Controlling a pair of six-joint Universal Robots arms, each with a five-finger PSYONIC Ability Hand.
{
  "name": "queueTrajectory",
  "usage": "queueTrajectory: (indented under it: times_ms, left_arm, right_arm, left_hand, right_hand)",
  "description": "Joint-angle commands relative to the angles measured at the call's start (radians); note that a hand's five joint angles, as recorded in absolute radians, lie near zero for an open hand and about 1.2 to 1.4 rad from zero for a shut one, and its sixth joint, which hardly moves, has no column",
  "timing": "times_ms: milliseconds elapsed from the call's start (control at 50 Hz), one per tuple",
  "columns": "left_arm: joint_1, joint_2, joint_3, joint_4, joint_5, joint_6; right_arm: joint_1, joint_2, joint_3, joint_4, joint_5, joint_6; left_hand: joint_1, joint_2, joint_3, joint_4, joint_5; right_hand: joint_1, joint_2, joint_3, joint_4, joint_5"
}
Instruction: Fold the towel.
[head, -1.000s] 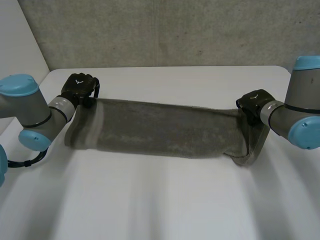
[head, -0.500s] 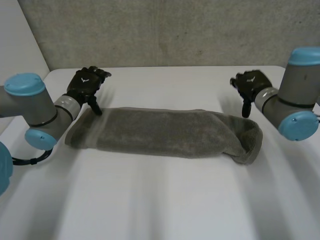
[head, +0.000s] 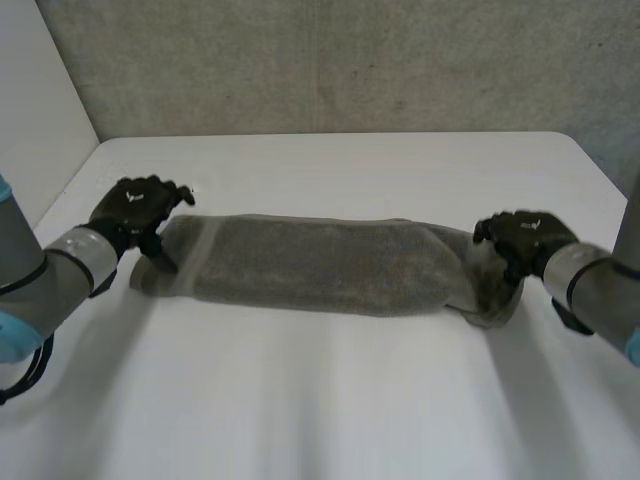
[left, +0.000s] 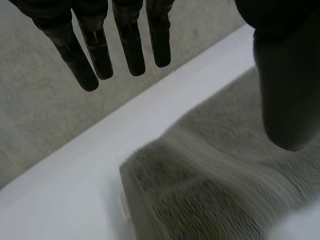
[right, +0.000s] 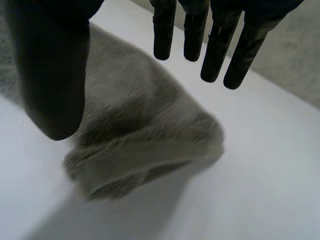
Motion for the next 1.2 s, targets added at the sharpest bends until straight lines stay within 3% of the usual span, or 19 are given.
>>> queueTrajectory:
  times_ms: [20, 240, 380, 600, 640, 680, 700, 740, 760, 940, 960, 980, 1000, 1020, 1040, 1200]
  left_arm:
    - [0.035, -0.016, -0.061, 0.004, 0.039, 0.082]
    - [0.036, -0.088, -0.061, 0.061, 0.034, 0.090]
    - [0.036, -0.139, -0.046, 0.089, 0.029, 0.093]
    - [0.036, -0.157, -0.035, 0.089, 0.029, 0.093]
    - [0.036, -0.155, -0.035, 0.089, 0.029, 0.091]
    - [0.036, -0.155, -0.035, 0.089, 0.029, 0.091]
    - [0.036, -0.155, -0.035, 0.089, 0.029, 0.091]
    - [0.036, -0.151, -0.034, 0.087, 0.028, 0.091]
    - [0.036, -0.151, -0.034, 0.087, 0.028, 0.091]
    - [0.041, -0.085, -0.069, 0.076, 0.034, 0.080]
    - [0.039, -0.074, -0.080, 0.075, 0.036, 0.080]
    - [0.039, -0.074, -0.080, 0.075, 0.036, 0.080]
    - [0.039, -0.062, -0.089, 0.075, 0.036, 0.080]
    - [0.039, -0.062, -0.089, 0.075, 0.036, 0.080]
    - [0.039, -0.050, -0.099, 0.075, 0.037, 0.079]
    - [0.035, -0.020, -0.135, 0.076, 0.037, 0.080]
  right_arm:
    - [0.003, 0.032, 0.119, -0.166, 0.002, 0.051]
    - [0.001, 0.128, 0.111, -0.246, 0.061, 0.031]
    - [-0.011, 0.115, 0.127, -0.278, 0.113, -0.043]
    - [0.008, 0.117, 0.144, -0.289, 0.116, -0.078]
    - [0.006, 0.118, 0.144, -0.289, 0.116, -0.078]
    - [-0.002, 0.128, 0.137, -0.288, 0.119, -0.087]
    - [-0.002, 0.128, 0.137, -0.288, 0.119, -0.087]
    - [-0.009, 0.119, 0.127, -0.281, 0.128, -0.099]
    - [-0.009, 0.118, 0.127, -0.281, 0.128, -0.099]
    - [-0.002, 0.039, 0.160, -0.317, 0.165, -0.266]
    - [0.000, 0.039, 0.163, -0.321, 0.170, -0.282]
    - [0.000, 0.039, 0.164, -0.321, 0.170, -0.282]
    - [0.001, 0.043, 0.170, -0.323, 0.176, -0.285]
    - [0.001, 0.043, 0.170, -0.323, 0.176, -0.285]
    - [0.003, 0.046, 0.171, -0.323, 0.176, -0.285]
    - [0.000, 0.040, 0.194, -0.311, 0.173, -0.211]
  left_hand:
    - [0.063, 0.067, 0.068, 0.064, 0.060]
    - [0.186, 0.190, 0.191, 0.187, 0.183]
    - [0.319, 0.323, 0.323, 0.319, 0.315]
    - [0.917, 0.921, 0.922, 0.918, 0.914]
    - [0.917, 0.921, 0.922, 0.918, 0.914]
    - [0.917, 0.921, 0.922, 0.918, 0.914]
    - [0.917, 0.921, 0.922, 0.918, 0.914]
    - [0.917, 0.921, 0.922, 0.918, 0.914]
    - [0.917, 0.921, 0.922, 0.918, 0.914]
    - [0.917, 0.921, 0.922, 0.918, 0.914]
    - [0.917, 0.921, 0.922, 0.918, 0.914]
    - [0.917, 0.921, 0.922, 0.918, 0.914]
    - [0.917, 0.921, 0.922, 0.918, 0.914]
    - [0.917, 0.921, 0.922, 0.918, 0.914]
    - [0.917, 0.921, 0.922, 0.918, 0.914]
    - [0.917, 0.921, 0.922, 0.918, 0.914]
  right_hand:
    - [0.075, 0.077, 0.073, 0.068, 0.054]
    - [0.075, 0.077, 0.073, 0.068, 0.054]
    - [0.072, 0.074, 0.070, 0.065, 0.052]
    - [0.078, 0.079, 0.076, 0.071, 0.057]
    - [0.145, 0.147, 0.143, 0.139, 0.125]
    - [0.641, 0.643, 0.639, 0.635, 0.621]
    - [0.644, 0.646, 0.642, 0.638, 0.624]
    - [1.015, 1.016, 1.013, 1.008, 0.994]
    - [1.016, 1.018, 1.014, 1.010, 0.996]
    - [1.016, 1.018, 1.014, 1.010, 0.996]
    - [0.790, 0.792, 0.788, 0.784, 0.770]
    - [0.788, 0.790, 0.786, 0.782, 0.768]
    - [0.419, 0.421, 0.417, 0.413, 0.399]
    - [0.415, 0.417, 0.413, 0.409, 0.395]
    - [0.189, 0.190, 0.186, 0.182, 0.168]
    - [0.128, 0.129, 0.125, 0.121, 0.107]
